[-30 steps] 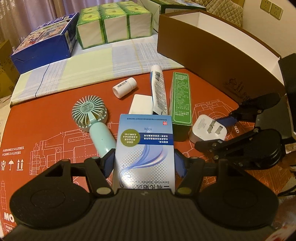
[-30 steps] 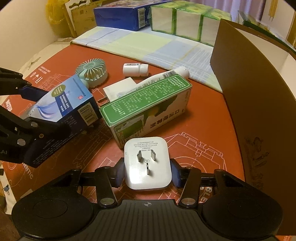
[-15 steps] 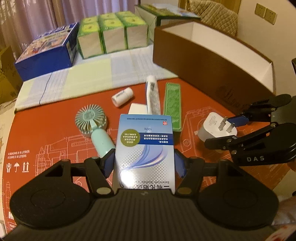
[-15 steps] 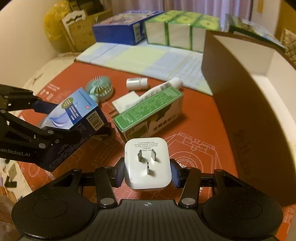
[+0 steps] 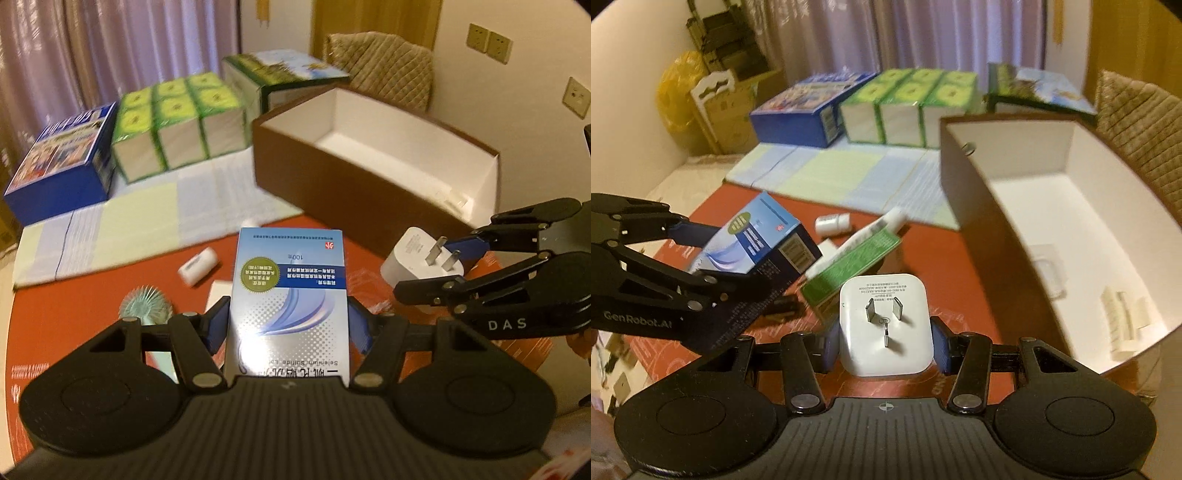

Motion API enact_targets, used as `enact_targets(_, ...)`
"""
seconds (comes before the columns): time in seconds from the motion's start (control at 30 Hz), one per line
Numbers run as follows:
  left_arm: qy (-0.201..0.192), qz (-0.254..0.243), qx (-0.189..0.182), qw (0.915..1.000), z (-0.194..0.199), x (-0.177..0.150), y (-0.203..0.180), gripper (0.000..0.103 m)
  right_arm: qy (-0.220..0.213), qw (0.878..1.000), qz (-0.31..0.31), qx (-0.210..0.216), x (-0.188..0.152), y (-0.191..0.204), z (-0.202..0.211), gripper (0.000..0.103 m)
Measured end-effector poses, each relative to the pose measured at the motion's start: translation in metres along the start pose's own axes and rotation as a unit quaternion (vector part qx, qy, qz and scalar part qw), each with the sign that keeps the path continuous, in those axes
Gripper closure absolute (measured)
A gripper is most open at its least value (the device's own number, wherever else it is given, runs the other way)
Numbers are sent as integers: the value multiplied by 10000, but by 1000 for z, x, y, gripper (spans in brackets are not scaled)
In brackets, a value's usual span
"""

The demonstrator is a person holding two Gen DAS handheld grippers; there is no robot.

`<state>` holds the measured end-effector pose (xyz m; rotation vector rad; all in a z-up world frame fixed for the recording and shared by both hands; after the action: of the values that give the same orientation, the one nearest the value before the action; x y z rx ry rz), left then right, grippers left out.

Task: Organize rigid objects
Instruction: 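Carry the medicine box and plug adapter over the brown box with both grippers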

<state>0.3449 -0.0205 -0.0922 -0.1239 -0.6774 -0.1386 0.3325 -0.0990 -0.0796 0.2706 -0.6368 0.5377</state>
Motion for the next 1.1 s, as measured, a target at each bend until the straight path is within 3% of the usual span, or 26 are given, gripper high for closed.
enact_targets(0.6,-344,-670,-517,9958,-55,106,-71,42,-442,9957,-492,-643,48,-104,27,57)
enact_targets(1.1,-45,-859,-668,9940,-142,172,-97,42,-275,9913,-830,-986,76,-202,-10,57)
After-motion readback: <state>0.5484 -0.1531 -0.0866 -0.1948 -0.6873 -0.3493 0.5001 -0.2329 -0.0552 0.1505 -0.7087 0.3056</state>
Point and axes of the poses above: each gripper's, at about its wrist camera, not at the fingertips, and z roughly against the way its jaws point, y to its left, x to its top, the point moved 8 cm from there along -z, roughly the way its jaws point, and after that the axes turned 4 degrees about -x, right-handed, at the moved point
